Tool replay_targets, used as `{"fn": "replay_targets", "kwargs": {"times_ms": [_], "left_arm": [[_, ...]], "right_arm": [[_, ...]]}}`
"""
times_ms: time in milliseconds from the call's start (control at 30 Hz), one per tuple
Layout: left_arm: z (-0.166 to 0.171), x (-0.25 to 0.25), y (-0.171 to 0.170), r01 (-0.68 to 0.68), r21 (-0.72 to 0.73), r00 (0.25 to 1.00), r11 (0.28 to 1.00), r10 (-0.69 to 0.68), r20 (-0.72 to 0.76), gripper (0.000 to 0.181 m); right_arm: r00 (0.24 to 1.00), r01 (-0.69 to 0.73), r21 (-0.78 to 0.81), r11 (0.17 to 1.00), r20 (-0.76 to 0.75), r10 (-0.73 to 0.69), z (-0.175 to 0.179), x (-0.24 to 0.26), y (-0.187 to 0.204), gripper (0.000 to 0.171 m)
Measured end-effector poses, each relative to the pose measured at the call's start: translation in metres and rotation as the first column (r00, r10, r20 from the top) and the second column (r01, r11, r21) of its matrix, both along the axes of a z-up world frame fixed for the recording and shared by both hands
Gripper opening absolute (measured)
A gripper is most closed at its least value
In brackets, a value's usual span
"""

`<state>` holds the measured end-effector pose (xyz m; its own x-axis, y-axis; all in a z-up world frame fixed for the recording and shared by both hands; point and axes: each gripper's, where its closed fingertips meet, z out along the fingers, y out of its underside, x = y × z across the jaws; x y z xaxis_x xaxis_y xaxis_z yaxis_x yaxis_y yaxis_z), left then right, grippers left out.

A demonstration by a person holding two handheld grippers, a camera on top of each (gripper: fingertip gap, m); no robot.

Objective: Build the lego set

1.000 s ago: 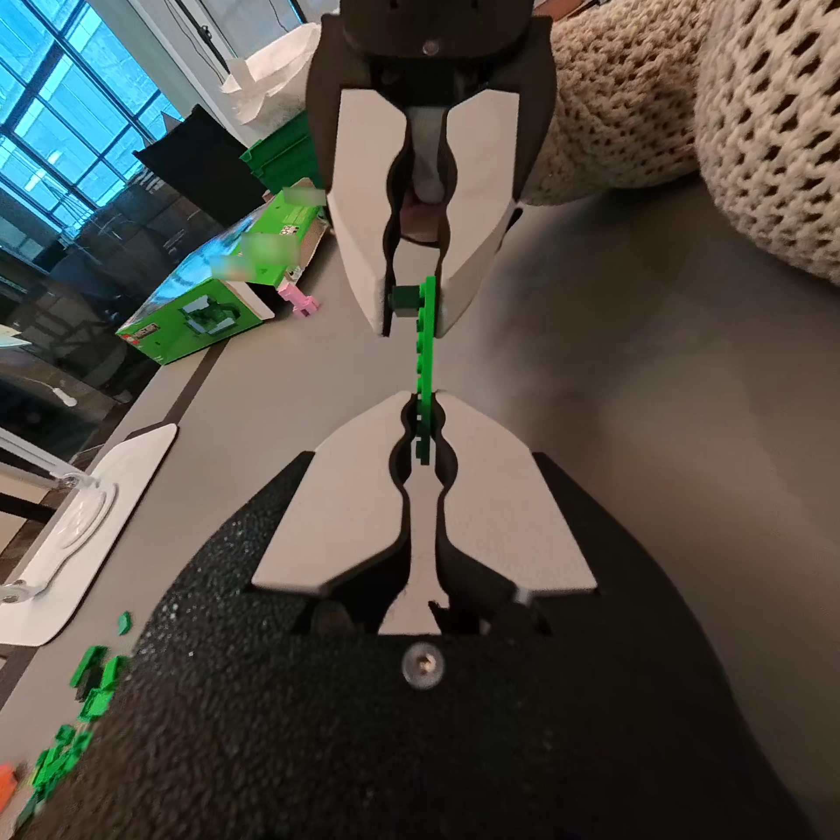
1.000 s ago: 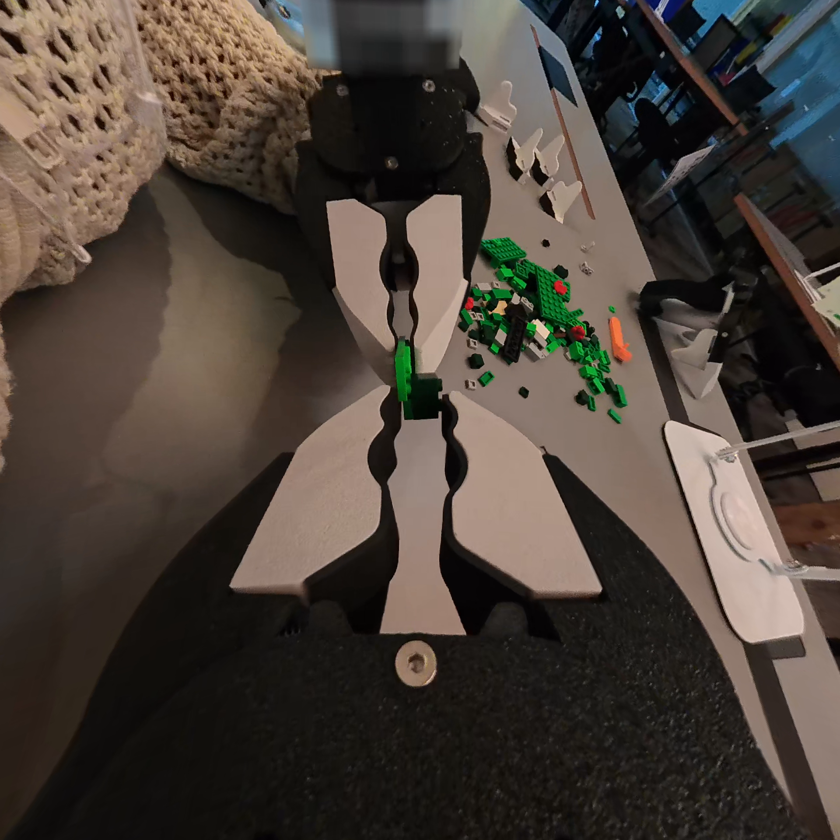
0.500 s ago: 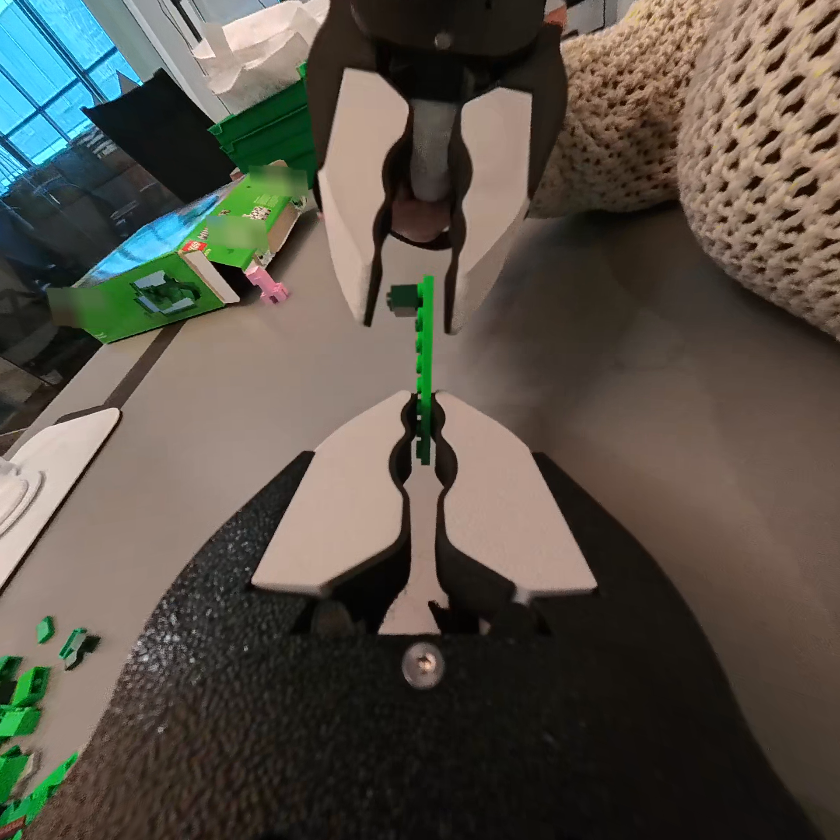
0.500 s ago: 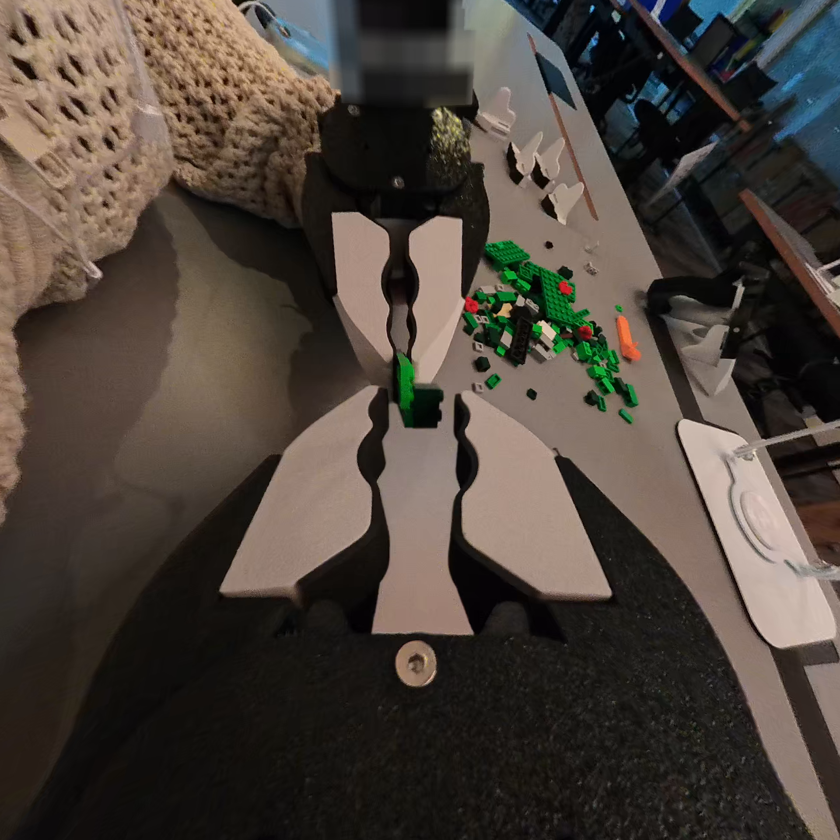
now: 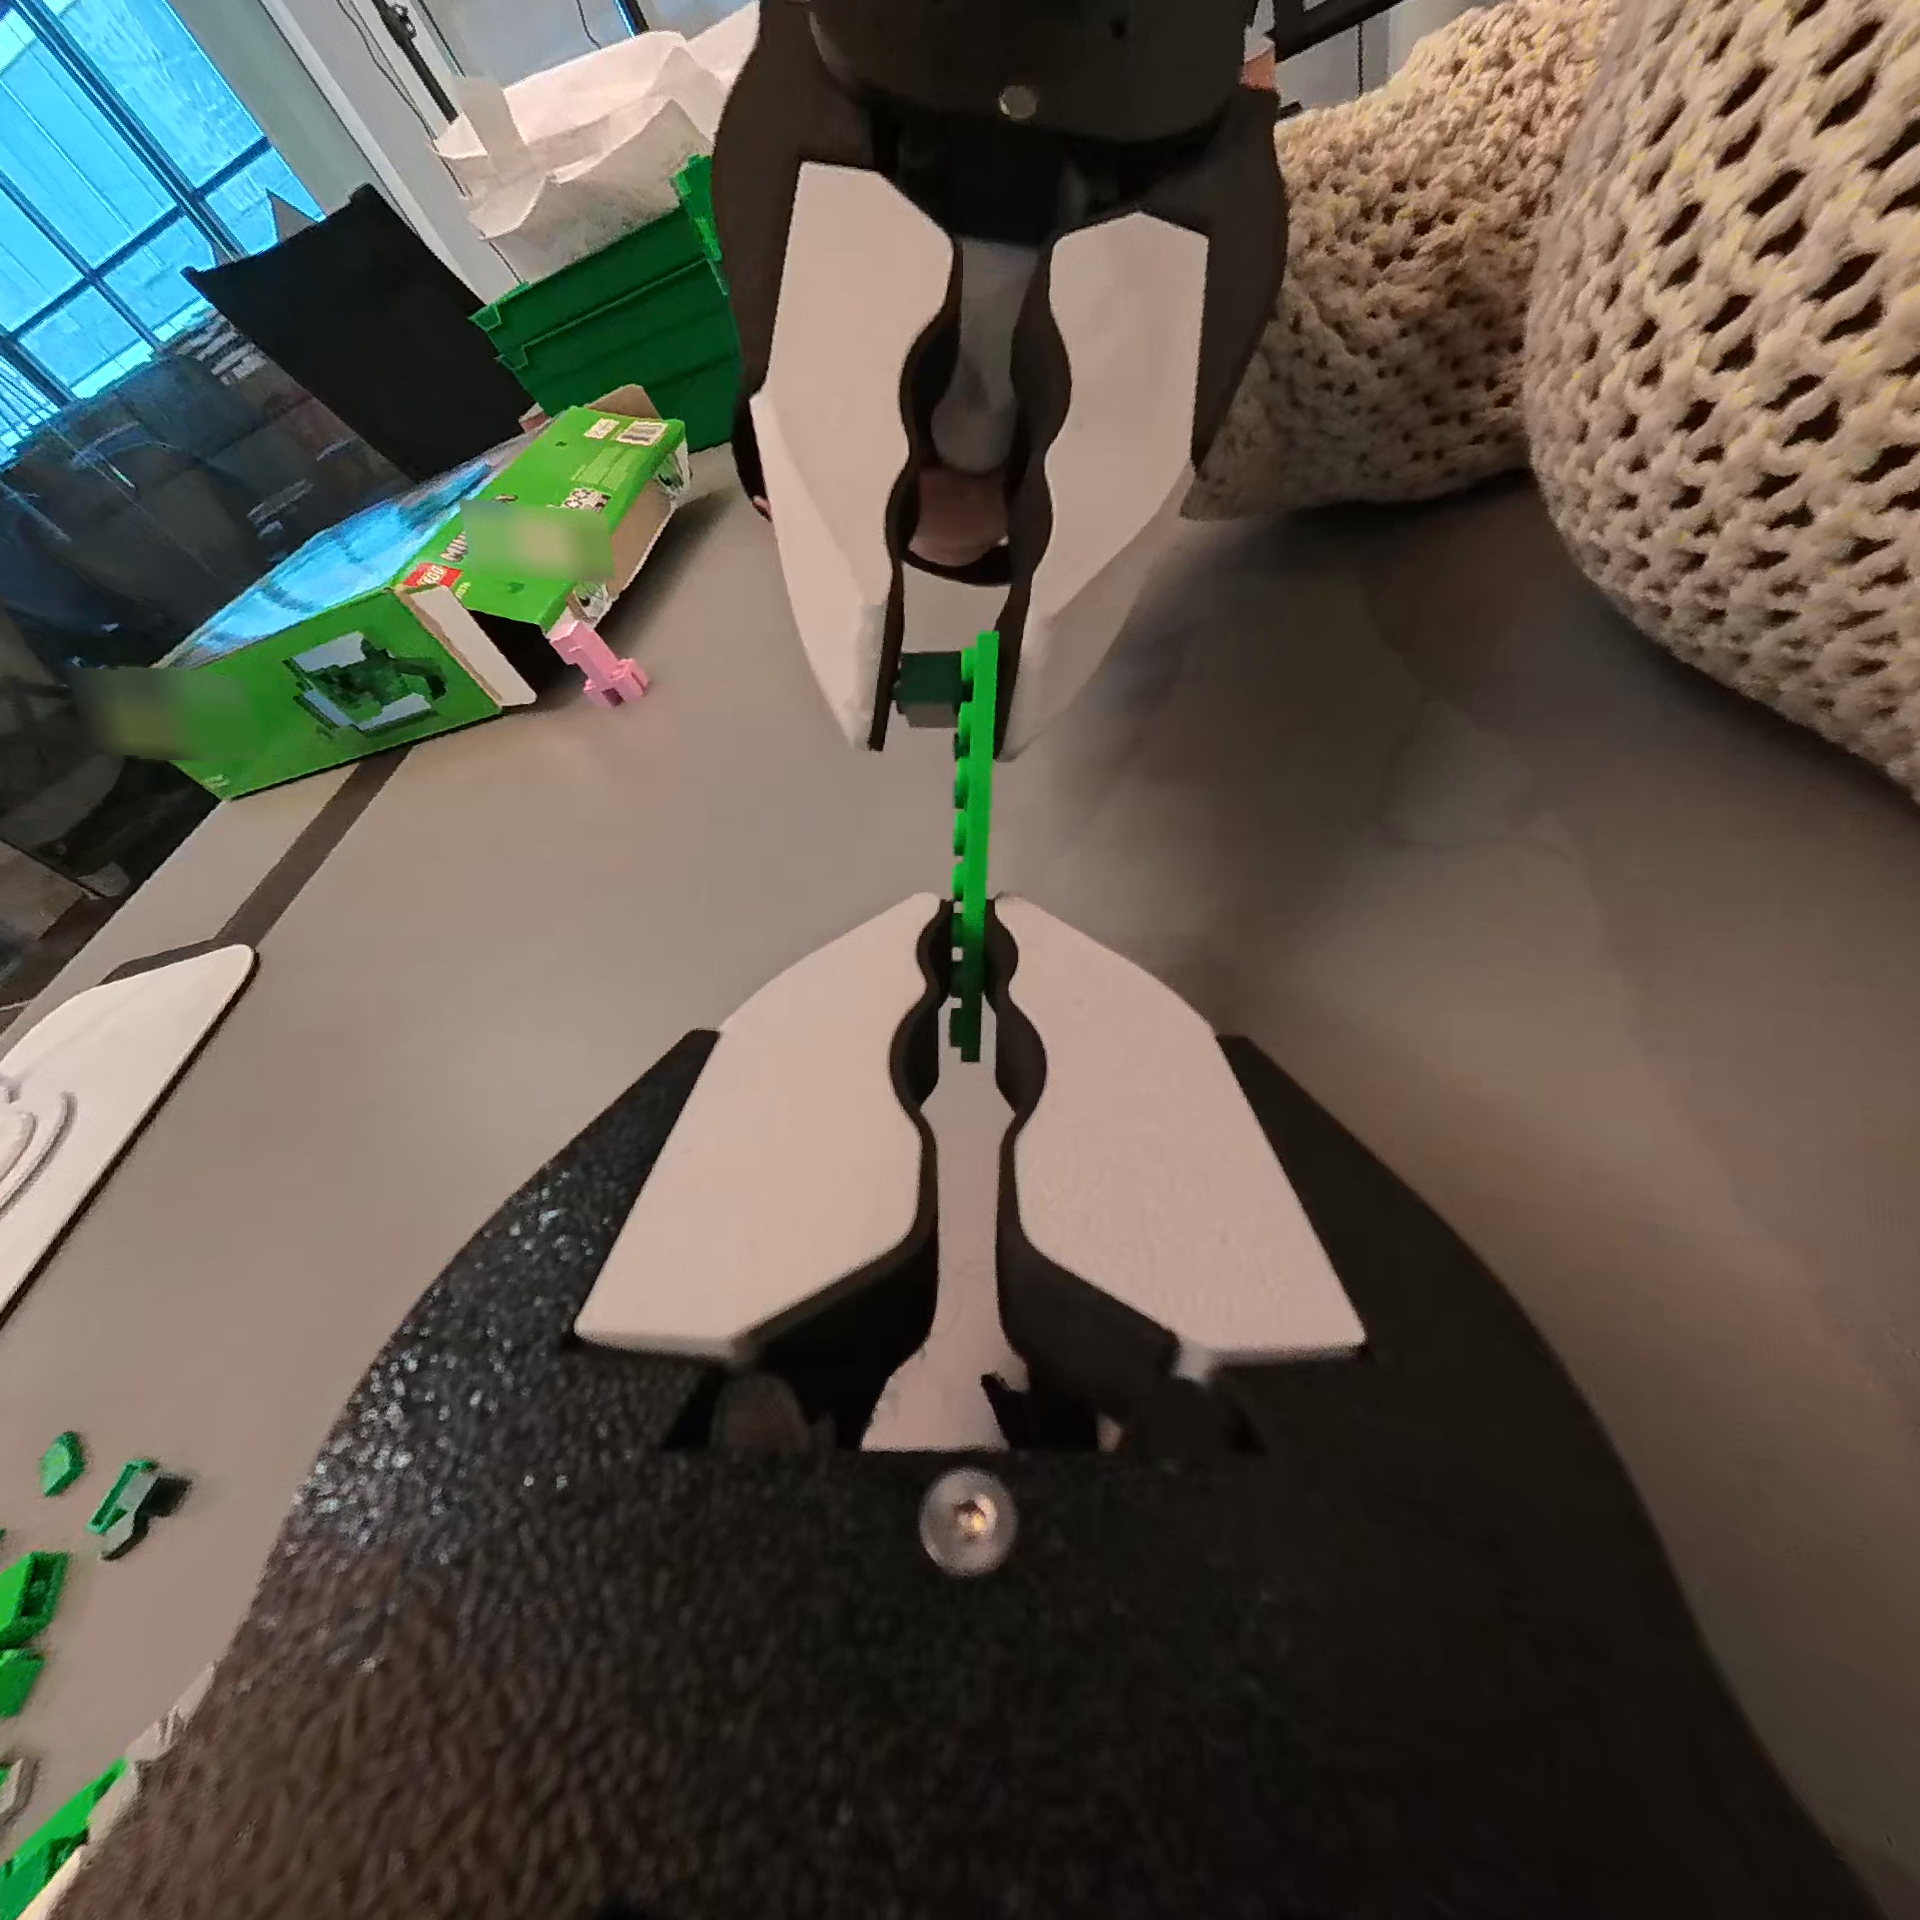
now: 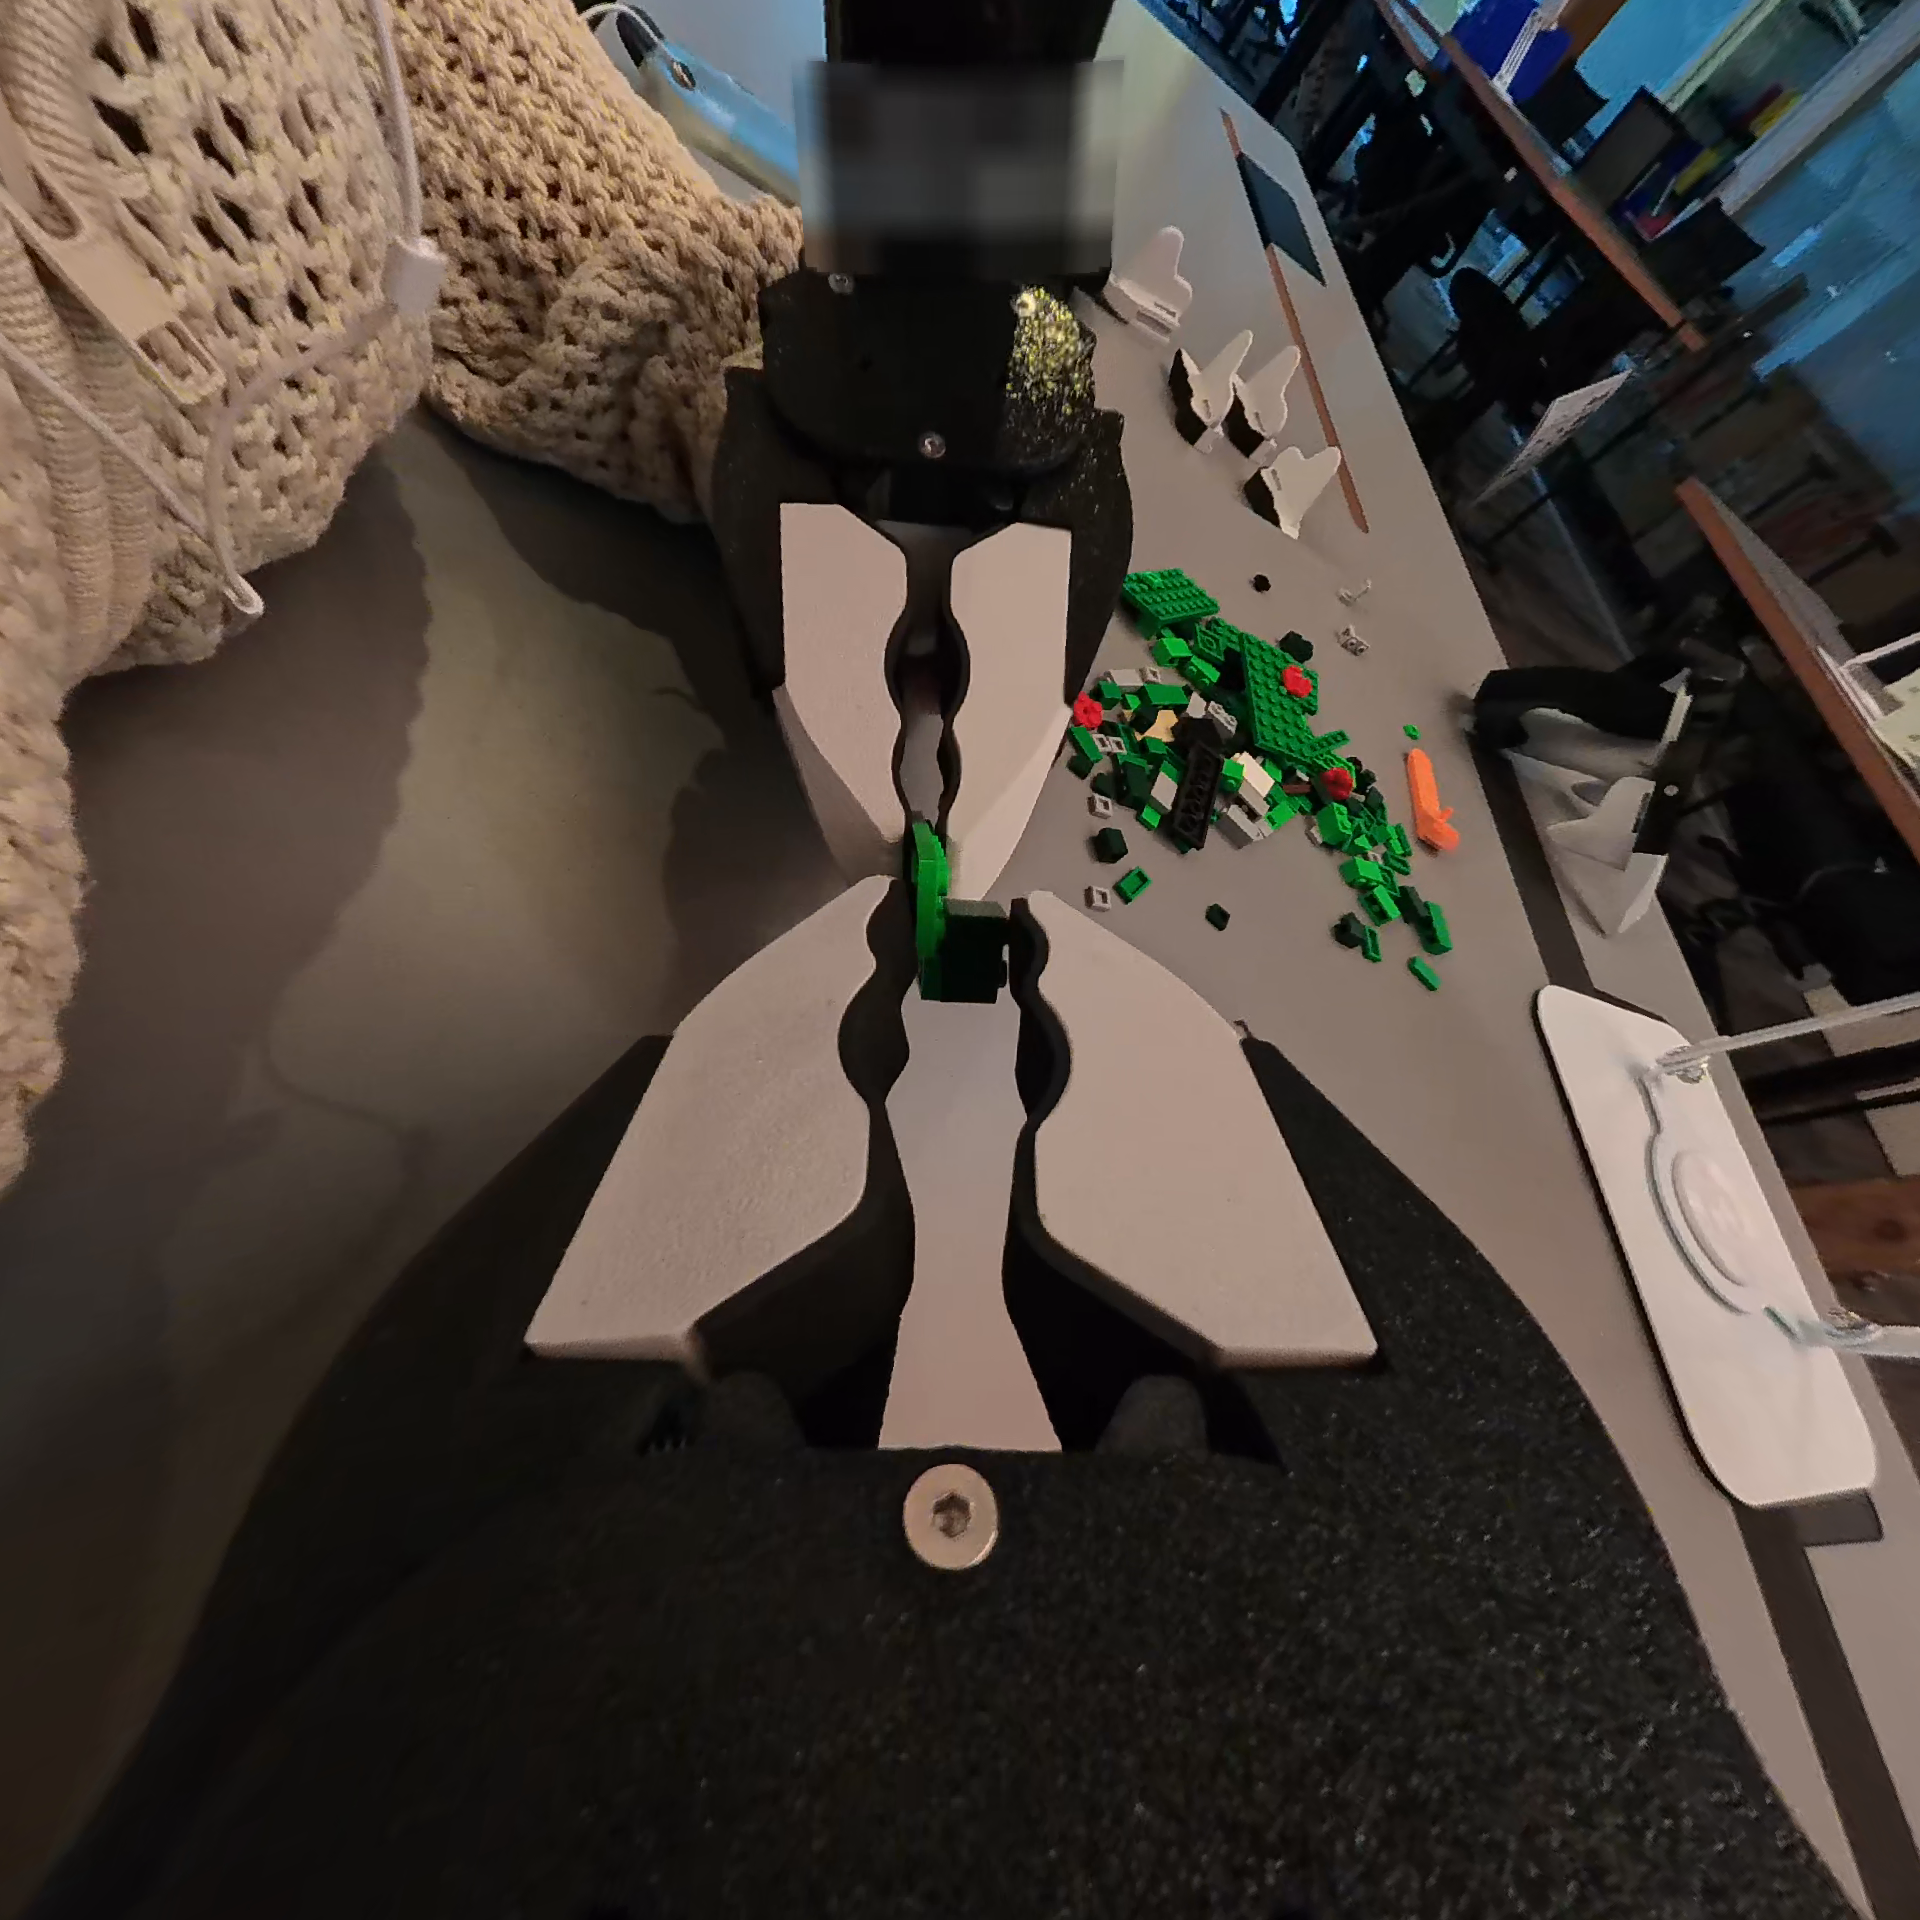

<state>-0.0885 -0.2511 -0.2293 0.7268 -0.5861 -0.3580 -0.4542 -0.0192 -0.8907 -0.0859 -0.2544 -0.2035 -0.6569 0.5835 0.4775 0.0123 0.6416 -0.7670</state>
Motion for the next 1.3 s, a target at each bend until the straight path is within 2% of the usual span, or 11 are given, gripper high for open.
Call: {"fn": "replay_targets", "kwargs": {"times_ms": [433,567,733,1000,1300], "left_arm": [[0.006,-0.005,0.005,-0.061,0.07,0.998,0.996,0.062,-0.009,0.024],[0.007,-0.001,0.002,-0.036,0.081,0.999,0.996,0.038,-0.029,0.004],[0.005,0.003,-0.002,0.019,-0.005,0.999,1.0,-0.018,0.051,0.004],[0.014,0.003,-0.006,0.073,-0.023,0.985,0.997,-0.069,0.157,0.004],[0.014,0.004,-0.007,0.085,-0.047,0.979,0.995,-0.075,0.191,0.004]], "right_arm": [[1.0,0.005,-0.063,0.998,0.002,-0.005,0.0,-0.001,0.002,0.017],[1.0,-0.006,-0.079,0.997,-0.009,0.005,0.003,0.0,0.001,0.017],[0.999,-0.032,-0.081,0.996,-0.03,0.03,0.003,0.003,-0.002,0.017],[0.995,-0.021,-0.117,0.993,-0.097,0.009,0.013,0.002,-0.008,0.017],[0.995,-0.017,-0.15,0.989,-0.099,0.002,0.015,0.001,-0.008,0.016]]}}
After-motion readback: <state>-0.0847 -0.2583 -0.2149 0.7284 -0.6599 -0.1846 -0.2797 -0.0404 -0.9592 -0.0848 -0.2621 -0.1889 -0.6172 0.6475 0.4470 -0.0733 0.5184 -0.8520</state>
